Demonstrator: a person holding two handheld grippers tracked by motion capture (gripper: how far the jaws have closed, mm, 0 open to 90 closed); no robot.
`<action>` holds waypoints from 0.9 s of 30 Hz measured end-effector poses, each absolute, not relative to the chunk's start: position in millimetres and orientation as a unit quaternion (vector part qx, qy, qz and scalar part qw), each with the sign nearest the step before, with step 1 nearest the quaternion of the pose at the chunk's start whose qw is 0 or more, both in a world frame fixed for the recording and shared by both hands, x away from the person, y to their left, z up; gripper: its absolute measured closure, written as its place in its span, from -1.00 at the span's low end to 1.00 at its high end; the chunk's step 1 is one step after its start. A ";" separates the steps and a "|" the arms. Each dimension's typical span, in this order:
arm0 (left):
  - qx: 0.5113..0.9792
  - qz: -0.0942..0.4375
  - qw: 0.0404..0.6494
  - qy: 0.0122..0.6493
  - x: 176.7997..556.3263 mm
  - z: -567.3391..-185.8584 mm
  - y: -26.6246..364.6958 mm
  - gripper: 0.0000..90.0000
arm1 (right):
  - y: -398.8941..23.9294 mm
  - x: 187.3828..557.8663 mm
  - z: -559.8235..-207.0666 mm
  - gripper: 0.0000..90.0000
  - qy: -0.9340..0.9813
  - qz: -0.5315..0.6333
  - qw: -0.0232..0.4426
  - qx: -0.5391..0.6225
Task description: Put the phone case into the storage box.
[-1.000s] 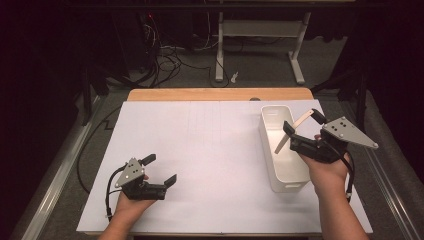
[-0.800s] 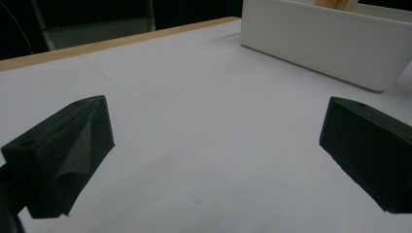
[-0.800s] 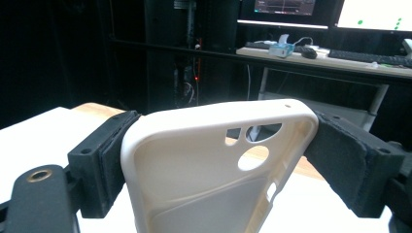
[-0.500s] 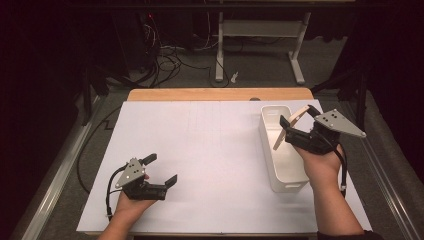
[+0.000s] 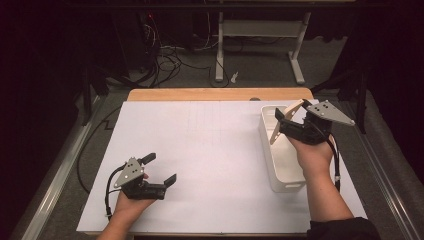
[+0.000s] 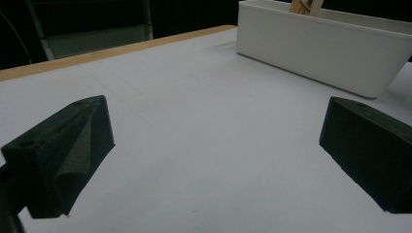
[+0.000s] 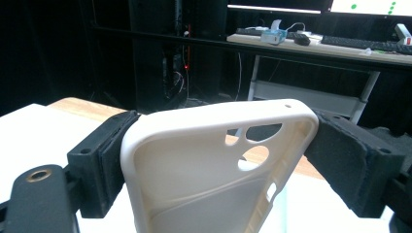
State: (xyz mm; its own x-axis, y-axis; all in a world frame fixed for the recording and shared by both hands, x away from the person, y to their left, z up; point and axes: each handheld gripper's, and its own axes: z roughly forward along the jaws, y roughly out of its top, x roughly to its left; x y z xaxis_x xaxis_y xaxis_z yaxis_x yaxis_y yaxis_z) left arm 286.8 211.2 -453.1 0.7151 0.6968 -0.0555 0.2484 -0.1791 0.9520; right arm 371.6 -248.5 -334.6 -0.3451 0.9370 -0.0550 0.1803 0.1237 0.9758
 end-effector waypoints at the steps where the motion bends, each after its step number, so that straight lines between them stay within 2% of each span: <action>1: 0.740 0.202 0.556 0.319 286.6 -452.9 211.2 -1.00 | -246.8 373.3 -334.9 -0.68 0.650 0.499 0.379 0.431; 27: 0.742 0.196 0.558 0.317 287.8 -454.1 210.5 -0.99 | -241.6 428.7 -347.3 -0.68 0.641 0.458 0.388 0.479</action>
State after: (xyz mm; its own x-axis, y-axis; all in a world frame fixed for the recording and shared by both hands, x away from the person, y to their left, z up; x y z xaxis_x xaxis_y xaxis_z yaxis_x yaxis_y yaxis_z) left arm 287.8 210.5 -454.1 0.7226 0.6884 -0.0628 0.2518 -0.1774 0.9514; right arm 428.7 -241.6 -347.3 -0.2406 0.9688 -0.0589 0.2579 0.1224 0.9584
